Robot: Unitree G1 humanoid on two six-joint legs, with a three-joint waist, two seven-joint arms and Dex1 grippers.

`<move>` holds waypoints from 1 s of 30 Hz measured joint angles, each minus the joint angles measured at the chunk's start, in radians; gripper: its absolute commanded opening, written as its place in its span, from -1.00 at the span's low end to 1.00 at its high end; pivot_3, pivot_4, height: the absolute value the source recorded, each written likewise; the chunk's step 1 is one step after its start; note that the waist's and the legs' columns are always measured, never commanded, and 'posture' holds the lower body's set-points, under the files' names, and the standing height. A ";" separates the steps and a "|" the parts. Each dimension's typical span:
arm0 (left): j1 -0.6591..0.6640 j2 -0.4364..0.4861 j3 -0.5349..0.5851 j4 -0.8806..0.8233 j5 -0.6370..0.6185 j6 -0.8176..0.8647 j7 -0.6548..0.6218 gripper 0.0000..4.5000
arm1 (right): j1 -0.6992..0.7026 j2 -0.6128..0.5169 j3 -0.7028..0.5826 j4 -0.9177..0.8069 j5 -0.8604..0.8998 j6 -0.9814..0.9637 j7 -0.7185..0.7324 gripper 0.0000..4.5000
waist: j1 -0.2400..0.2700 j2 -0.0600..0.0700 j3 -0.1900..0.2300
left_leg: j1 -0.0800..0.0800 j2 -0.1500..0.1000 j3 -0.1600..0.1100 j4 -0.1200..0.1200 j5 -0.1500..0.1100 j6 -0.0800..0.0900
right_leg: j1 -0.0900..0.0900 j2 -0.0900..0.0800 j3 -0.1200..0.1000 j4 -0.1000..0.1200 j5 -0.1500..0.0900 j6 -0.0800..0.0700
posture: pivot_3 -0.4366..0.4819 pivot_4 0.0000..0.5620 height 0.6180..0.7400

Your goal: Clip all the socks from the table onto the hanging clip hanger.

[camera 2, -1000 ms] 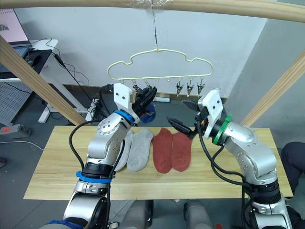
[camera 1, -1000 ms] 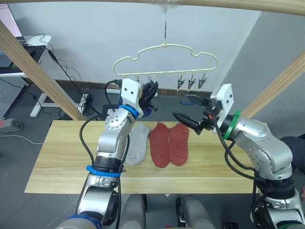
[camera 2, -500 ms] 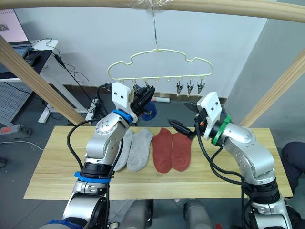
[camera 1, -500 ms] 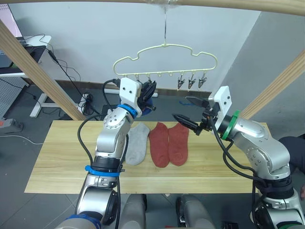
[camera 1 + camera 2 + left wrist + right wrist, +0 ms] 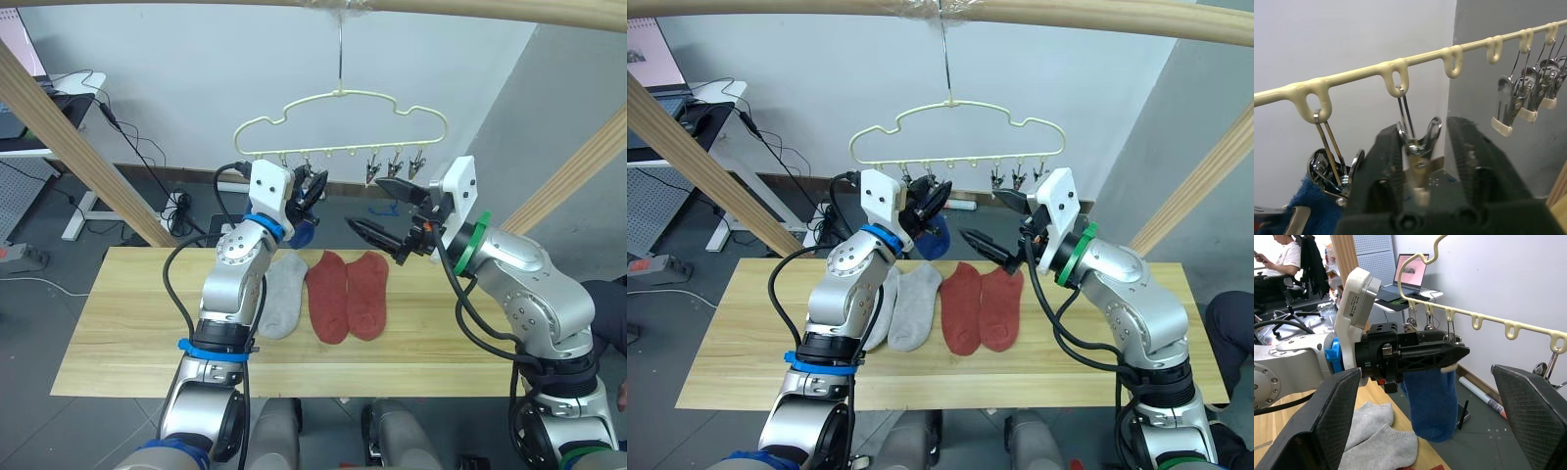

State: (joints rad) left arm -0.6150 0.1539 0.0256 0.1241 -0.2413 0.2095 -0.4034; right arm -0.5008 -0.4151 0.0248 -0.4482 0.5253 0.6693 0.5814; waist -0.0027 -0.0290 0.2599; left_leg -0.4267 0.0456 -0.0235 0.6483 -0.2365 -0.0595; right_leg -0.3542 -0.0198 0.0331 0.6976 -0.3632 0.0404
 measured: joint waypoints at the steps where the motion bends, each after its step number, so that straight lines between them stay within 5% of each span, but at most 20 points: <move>1: 0.000 0.000 0.000 0.000 0.000 0.001 0.000 0.22 | 0.000 -0.001 0.000 0.000 0.000 0.000 0.000 1.00 | 0.000 0.000 0.000 | 0.000 0.000 0.000 0.000 0.000 0.000 | 0.000 0.000 0.000 0.000 0.000 0.000 | -0.02 -0.13 1.00; 18: -0.001 -0.001 0.000 0.000 -0.003 0.003 -0.003 0.32 | 0.020 -0.007 0.000 0.000 0.003 0.003 -0.013 1.00 | 0.000 0.000 0.000 | 0.000 0.000 0.000 0.000 0.000 0.000 | 0.000 0.000 0.000 0.000 0.000 0.000 | -0.04 -0.14 1.00; 26: -0.025 -0.001 0.002 0.008 -0.003 0.001 -0.001 -0.62 | 0.033 -0.010 0.000 -0.008 0.004 0.007 -0.018 1.00 | 0.000 0.000 0.000 | 0.000 0.000 0.000 0.000 0.000 0.000 | 0.000 0.000 0.000 0.000 0.000 0.000 | -0.05 -0.15 1.00; 30: -0.027 -0.003 0.005 0.009 -0.007 0.001 -0.001 -0.89 | 0.045 -0.013 0.000 -0.018 0.004 0.009 -0.018 1.00 | 0.000 0.000 0.000 | 0.000 0.000 0.000 0.000 0.000 0.000 | 0.000 0.000 0.000 0.000 0.000 0.000 | -0.04 -0.15 1.00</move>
State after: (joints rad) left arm -0.6417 0.1512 0.0303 0.1327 -0.2479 0.2105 -0.4043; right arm -0.4554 -0.4277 0.0247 -0.4658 0.5297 0.6779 0.5633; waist -0.0031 -0.0290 0.2599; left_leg -0.4268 0.0456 -0.0232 0.6483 -0.2365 -0.0595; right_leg -0.3542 -0.0198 0.0332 0.6976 -0.3632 0.0404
